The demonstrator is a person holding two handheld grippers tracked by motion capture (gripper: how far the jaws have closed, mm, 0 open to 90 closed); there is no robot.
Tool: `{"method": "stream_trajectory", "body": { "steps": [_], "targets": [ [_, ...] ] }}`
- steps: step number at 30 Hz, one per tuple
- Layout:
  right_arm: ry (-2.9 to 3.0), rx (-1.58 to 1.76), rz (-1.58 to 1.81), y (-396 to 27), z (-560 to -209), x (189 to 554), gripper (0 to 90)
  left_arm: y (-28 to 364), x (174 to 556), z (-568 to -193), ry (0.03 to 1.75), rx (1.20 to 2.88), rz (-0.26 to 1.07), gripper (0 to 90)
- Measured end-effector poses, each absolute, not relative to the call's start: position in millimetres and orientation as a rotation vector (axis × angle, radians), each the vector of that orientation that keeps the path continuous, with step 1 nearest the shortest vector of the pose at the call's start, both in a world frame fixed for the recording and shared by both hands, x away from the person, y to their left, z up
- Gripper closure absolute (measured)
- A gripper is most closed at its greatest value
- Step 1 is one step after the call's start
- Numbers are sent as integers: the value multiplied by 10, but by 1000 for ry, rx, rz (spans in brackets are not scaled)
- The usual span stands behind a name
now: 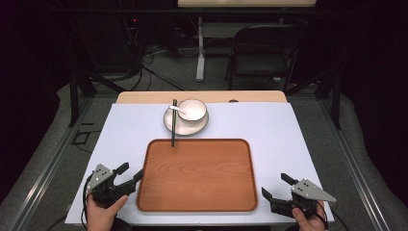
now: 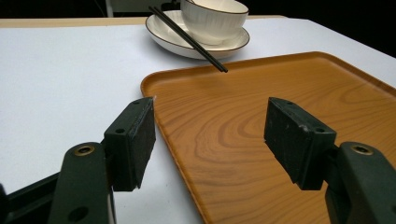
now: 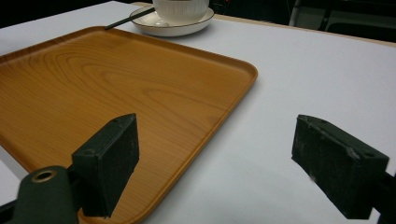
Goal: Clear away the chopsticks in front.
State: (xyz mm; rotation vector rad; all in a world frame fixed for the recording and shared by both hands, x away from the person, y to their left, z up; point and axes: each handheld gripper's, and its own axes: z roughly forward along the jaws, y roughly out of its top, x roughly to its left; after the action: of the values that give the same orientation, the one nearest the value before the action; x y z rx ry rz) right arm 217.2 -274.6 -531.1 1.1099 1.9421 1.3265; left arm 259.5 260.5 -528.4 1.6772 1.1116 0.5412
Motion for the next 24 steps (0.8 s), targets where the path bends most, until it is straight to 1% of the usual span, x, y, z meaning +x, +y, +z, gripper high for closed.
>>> {"method": "stream_trajectory", "body": {
  "steps": [3,7,11,12,14,16,22,24],
  "targets": [
    [1942,1090,1326,-2737,-5309,2159,144,2608,2589,-5272,1114,1673,547,339],
    [1943,1093,1323,-2724,-5308,2157,144,2622,2608,-5265,1143,1644,495,339],
    [1943,1094,1321,-2722,-5308,2159,144,2615,2671,-5240,1166,1654,454,341],
    [1941,1097,1321,-2723,-5309,2161,144,2599,2733,-5198,1183,1653,416,362],
    [1942,1099,1322,-2725,-5309,2163,144,2587,2770,-5171,1188,1655,399,364],
    [1940,1098,1321,-2727,-5309,2160,144,2540,2891,-5086,1199,1659,371,363],
    [1938,1092,1320,-2728,-5308,2155,144,2439,3103,-4962,1187,1683,361,363],
    [1937,1097,1320,-2731,-5309,2154,144,2381,3245,-4897,1186,1686,322,364]
  ]
}}
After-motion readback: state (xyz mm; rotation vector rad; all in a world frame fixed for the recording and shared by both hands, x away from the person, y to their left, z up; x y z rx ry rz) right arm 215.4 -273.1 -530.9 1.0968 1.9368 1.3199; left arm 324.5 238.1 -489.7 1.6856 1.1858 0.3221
